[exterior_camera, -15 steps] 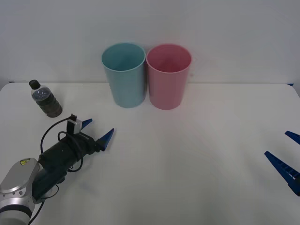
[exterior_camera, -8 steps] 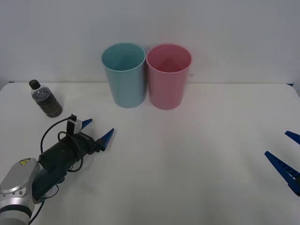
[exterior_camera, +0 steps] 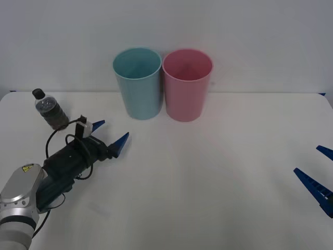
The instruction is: Grasp the object on the table and drop it into the matching bin: aluminum can to the light blue bin, PET bottle to the pink bin.
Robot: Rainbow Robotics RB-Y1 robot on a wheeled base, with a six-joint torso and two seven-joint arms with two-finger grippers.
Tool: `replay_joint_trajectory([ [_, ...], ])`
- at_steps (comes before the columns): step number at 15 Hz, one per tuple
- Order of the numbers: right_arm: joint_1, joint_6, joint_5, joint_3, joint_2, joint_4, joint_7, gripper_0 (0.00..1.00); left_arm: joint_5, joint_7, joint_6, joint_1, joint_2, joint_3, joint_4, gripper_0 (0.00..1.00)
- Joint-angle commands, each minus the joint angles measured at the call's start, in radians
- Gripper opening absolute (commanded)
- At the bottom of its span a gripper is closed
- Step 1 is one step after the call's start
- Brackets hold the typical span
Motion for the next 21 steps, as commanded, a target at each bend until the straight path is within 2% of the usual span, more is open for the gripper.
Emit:
replay_joint_trajectory([
  [1, 0.0, 0.0, 0.0, 0.0, 0.0, 0.0, 0.0, 1.0, 0.032, 0.003, -0.024, 0.018, 0.013, 0.023, -0.003, 1.0],
  [10, 0.0, 0.0, 0.0, 0.0, 0.0, 0.0, 0.0, 1.0, 0.208, -0.001, 0.009, 0.153, 0.013, 0.123, -0.109, 1.0],
  [12, 0.0, 0.0, 0.0, 0.0, 0.0, 0.0, 0.0, 1.0, 0.245, -0.006, 0.048, 0.182, 0.013, 0.14, -0.134, 1.0],
  [17, 0.0, 0.0, 0.0, 0.0, 0.0, 0.0, 0.0, 1.0, 0.328, -0.009, 0.241, 0.276, 0.012, 0.147, -0.241, 1.0],
  [21, 0.0, 0.0, 0.0, 0.0, 0.0, 0.0, 0.0, 1.0, 0.36, -0.016, 0.332, 0.282, 0.012, 0.147, -0.244, 1.0],
])
